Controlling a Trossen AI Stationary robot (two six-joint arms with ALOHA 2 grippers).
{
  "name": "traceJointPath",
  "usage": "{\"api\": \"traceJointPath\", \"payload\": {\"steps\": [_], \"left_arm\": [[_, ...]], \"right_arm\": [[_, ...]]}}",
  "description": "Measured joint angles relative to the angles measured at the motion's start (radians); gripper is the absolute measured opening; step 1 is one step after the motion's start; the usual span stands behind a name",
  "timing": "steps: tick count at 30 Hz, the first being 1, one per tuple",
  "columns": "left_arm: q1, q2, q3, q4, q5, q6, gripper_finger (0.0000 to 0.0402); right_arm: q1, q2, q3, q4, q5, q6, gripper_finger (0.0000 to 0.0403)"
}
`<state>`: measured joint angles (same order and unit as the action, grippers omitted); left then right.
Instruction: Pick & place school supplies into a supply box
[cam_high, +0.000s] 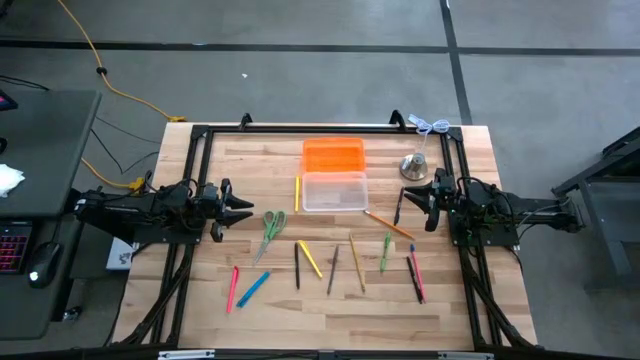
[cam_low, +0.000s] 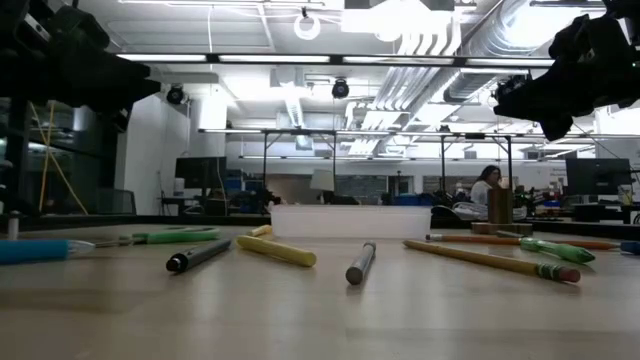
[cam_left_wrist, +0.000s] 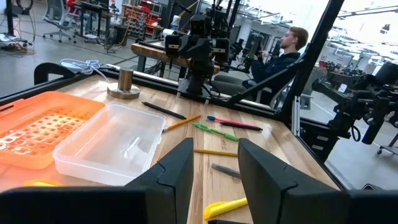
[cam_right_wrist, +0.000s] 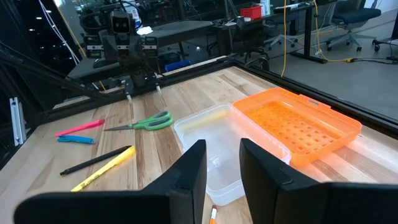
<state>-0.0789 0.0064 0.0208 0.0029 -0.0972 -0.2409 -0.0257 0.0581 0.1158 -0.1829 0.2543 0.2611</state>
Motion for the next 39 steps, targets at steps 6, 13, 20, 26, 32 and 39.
{"api": "traceJointPath", "payload": {"steps": [6, 13, 20, 26, 32, 39], "left_arm": [[0.000, 0.000, 0.000, 0.000, 0.000, 0.000, 0.0156], [0.000, 0.000, 0.000, 0.000, 0.000, 0.000, 0.0156], [0.000, 0.000, 0.000, 0.000, 0.000, 0.000, 0.0156], [0.000, 0.000, 0.000, 0.000, 0.000, 0.000, 0.0156], [0.000, 0.000, 0.000, 0.000, 0.000, 0.000, 0.0156], [0.000, 0.000, 0.000, 0.000, 0.000, -0.004, 0.0156]], "right_arm": [[0.000, 0.000, 0.000, 0.000, 0.000, 0.000, 0.0074], [0.000, 0.000, 0.000, 0.000, 0.000, 0.000, 0.0074], [0.000, 0.000, 0.000, 0.000, 0.000, 0.000, 0.0074], [0.000, 0.000, 0.000, 0.000, 0.000, 0.000, 0.0074], [0.000, 0.000, 0.000, 0.000, 0.000, 0.060, 0.0074], [0.000, 0.000, 0.000, 0.000, 0.000, 0.124, 0.0074]]}}
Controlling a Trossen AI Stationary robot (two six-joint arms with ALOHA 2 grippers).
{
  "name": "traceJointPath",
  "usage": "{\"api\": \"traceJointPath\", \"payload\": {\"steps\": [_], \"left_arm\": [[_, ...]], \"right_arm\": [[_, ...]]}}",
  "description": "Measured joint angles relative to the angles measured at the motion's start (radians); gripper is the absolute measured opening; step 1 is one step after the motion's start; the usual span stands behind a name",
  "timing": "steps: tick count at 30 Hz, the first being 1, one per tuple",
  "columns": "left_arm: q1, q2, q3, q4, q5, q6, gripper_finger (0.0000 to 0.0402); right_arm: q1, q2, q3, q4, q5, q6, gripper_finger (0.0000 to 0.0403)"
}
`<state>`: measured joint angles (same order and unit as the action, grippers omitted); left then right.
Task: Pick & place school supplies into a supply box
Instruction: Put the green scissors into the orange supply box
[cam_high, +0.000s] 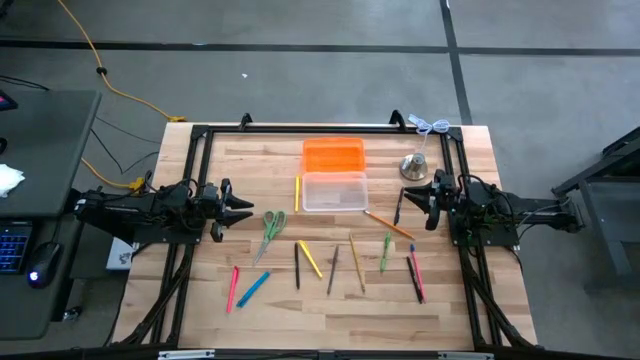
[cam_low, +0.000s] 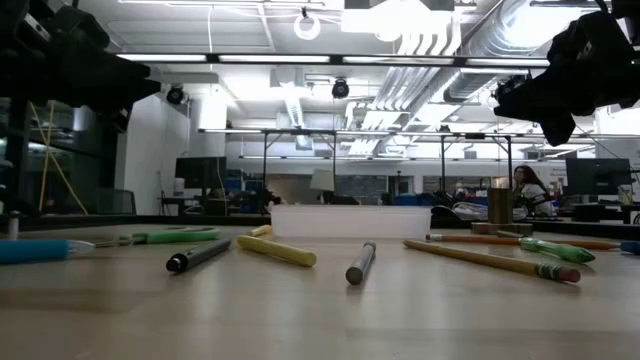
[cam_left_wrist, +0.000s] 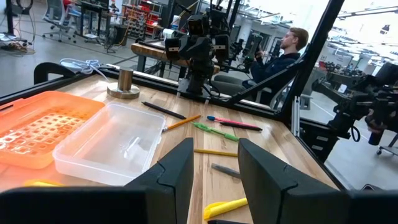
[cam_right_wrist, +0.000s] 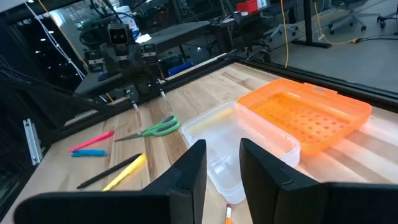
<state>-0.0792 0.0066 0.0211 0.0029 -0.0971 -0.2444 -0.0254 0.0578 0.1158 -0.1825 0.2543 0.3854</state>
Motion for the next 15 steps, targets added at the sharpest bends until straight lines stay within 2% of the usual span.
{"api": "traceJointPath", "payload": {"steps": [8, 15], "left_arm": [[0.000, 0.000, 0.000, 0.002, -0.008, 0.001, 0.0156], [0.000, 0.000, -0.001, 0.047, -0.108, 0.001, 0.0156]], "right_arm": [[0.000, 0.000, 0.000, 0.000, 0.000, 0.000, 0.0074], [0.000, 0.000, 0.000, 0.000, 0.000, 0.000, 0.0074]]}}
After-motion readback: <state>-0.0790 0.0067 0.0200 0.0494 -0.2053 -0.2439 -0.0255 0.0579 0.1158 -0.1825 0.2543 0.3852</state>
